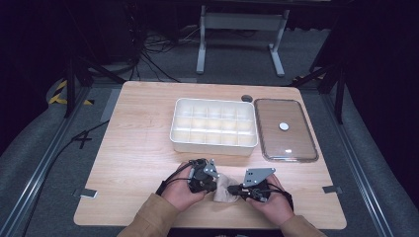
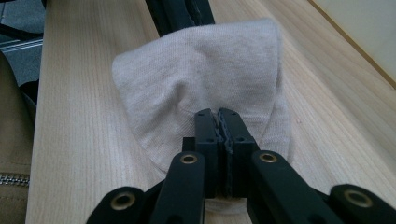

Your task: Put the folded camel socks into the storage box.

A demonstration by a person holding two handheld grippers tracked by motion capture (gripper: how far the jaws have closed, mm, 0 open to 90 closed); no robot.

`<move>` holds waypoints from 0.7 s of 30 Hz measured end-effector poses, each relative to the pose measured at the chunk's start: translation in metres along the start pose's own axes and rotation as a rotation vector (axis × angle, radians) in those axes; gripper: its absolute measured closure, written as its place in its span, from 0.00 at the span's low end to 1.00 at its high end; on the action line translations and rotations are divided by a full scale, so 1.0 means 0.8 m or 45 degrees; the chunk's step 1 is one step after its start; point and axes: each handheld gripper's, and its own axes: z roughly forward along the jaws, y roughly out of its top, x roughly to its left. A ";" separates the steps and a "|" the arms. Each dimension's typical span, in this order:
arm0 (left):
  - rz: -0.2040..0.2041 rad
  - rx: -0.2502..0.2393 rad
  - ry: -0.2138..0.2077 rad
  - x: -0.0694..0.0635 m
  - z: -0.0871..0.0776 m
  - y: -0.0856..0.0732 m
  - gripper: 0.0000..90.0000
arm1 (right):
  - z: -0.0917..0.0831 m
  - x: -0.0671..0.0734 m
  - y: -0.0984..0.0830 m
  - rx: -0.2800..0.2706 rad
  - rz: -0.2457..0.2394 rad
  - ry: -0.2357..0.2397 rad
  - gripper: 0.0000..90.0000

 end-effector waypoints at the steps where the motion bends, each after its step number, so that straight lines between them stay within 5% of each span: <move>1: 0.016 -0.005 0.000 0.000 0.000 0.001 0.93 | 0.000 0.000 0.000 -0.001 -0.002 0.000 0.97; 16: 0.110 -0.027 -0.018 -0.010 0.004 0.008 0.79 | 0.008 0.008 0.007 -0.004 -0.021 0.002 0.96; 21: 0.096 -0.034 -0.025 -0.008 0.003 0.008 0.76 | 0.008 0.005 0.005 -0.019 -0.005 0.017 0.96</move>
